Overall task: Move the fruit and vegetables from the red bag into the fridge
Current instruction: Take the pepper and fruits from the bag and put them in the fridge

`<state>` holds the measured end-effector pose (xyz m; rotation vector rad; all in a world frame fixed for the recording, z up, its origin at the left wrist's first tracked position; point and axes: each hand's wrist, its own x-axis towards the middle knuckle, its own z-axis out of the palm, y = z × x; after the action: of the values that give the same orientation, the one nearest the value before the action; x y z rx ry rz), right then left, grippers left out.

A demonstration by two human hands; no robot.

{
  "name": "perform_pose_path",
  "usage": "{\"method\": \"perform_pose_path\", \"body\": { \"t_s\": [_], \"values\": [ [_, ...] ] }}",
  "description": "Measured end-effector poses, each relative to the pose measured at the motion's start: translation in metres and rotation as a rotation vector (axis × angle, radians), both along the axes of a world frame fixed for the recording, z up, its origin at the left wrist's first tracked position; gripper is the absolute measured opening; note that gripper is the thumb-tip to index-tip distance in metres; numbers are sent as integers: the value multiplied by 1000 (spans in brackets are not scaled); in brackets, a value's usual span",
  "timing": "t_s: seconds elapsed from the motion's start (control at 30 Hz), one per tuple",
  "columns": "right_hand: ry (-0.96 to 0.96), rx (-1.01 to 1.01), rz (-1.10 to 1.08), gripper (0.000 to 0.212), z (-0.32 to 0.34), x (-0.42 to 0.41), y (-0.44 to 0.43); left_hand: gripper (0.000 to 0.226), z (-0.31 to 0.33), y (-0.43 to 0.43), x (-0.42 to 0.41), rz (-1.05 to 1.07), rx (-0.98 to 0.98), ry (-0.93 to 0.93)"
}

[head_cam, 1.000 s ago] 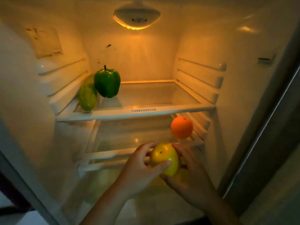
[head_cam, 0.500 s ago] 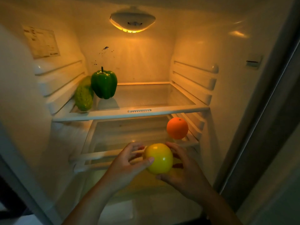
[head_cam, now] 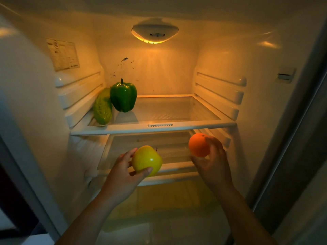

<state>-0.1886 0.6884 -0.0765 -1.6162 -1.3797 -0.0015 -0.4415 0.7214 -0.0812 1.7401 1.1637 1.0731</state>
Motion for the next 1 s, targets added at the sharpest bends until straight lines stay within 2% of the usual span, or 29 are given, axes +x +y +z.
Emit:
{"method": "perform_pose_path", "body": {
  "t_s": [0.2,0.53,0.67,0.83,1.0],
  "values": [
    [-111,-39,-152,82,-6,9,28,71,-6,2,2,-39,-36,-92],
    [-44,-21,-132,68,-14,12,38,64,-3,16,18,-13,34,-38],
    [-10,11,-66,67,-15,0,41,63,-5,25,1,123,26,-15],
    [1,16,3,68,-15,-22,51,84,-12,50,-22,359,97,56],
    [0,21,35,67,-15,-34,54,85,-18,68,-23,424,153,163]
  ]
}}
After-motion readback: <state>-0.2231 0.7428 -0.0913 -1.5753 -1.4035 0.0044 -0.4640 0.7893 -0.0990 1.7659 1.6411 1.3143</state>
